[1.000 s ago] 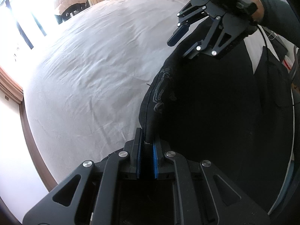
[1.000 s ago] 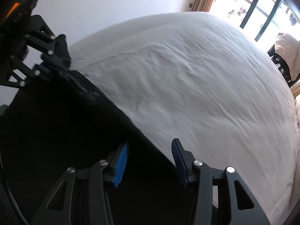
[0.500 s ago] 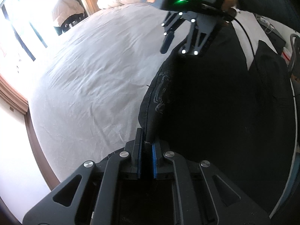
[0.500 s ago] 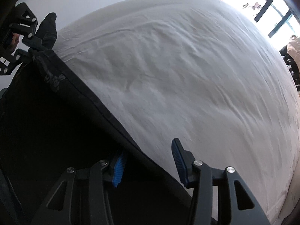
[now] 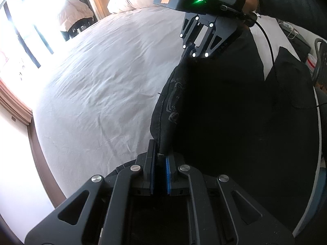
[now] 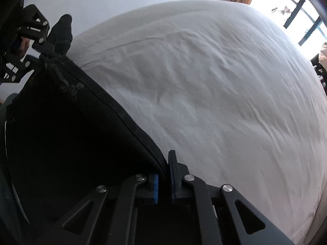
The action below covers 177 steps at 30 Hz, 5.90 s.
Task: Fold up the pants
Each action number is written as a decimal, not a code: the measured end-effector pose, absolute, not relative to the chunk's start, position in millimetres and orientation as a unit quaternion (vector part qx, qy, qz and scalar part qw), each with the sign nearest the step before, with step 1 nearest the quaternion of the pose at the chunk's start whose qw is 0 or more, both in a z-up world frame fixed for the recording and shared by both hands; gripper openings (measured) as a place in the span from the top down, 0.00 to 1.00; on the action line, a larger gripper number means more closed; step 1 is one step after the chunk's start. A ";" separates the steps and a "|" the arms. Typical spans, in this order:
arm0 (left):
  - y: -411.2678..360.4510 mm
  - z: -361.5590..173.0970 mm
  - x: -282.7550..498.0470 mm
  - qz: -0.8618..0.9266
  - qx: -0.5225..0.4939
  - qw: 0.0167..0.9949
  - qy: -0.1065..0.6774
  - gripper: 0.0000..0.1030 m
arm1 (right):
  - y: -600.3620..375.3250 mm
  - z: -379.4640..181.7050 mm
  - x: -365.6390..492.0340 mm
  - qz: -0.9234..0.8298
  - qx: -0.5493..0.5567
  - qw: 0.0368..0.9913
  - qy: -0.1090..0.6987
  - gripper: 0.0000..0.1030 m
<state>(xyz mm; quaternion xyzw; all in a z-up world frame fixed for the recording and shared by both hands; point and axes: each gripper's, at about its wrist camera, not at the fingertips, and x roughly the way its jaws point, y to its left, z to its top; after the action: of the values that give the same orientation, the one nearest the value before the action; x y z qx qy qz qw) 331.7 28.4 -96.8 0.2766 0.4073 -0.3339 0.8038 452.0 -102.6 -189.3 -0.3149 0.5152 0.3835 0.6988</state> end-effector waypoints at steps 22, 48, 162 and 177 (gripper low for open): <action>39.5 -75.5 241.0 -0.330 0.266 0.808 0.410 0.94 | -97.4 -167.6 358.1 0.346 -0.213 0.796 0.448 0.97; 59.5 -102.5 72.3 -0.355 0.284 0.775 0.439 0.94 | -95.0 -175.3 171.6 0.336 -0.206 0.811 0.433 0.97; -10.5 -129.6 205.5 -0.252 0.014 0.814 0.523 0.84 | -270.5 -123.9 278.6 0.005 0.038 0.883 0.468 0.26; -69.5 -186.4 253.4 -0.241 0.015 0.799 0.551 0.84 | -262.6 -196.5 377.7 -0.049 0.002 0.839 0.542 0.29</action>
<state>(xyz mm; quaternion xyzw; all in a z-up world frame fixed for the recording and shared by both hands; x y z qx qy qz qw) 253.4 -69.5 -186.4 0.0150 0.5511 -0.2405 0.7989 377.7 -262.6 -196.5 0.0020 0.5422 -0.0491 0.8388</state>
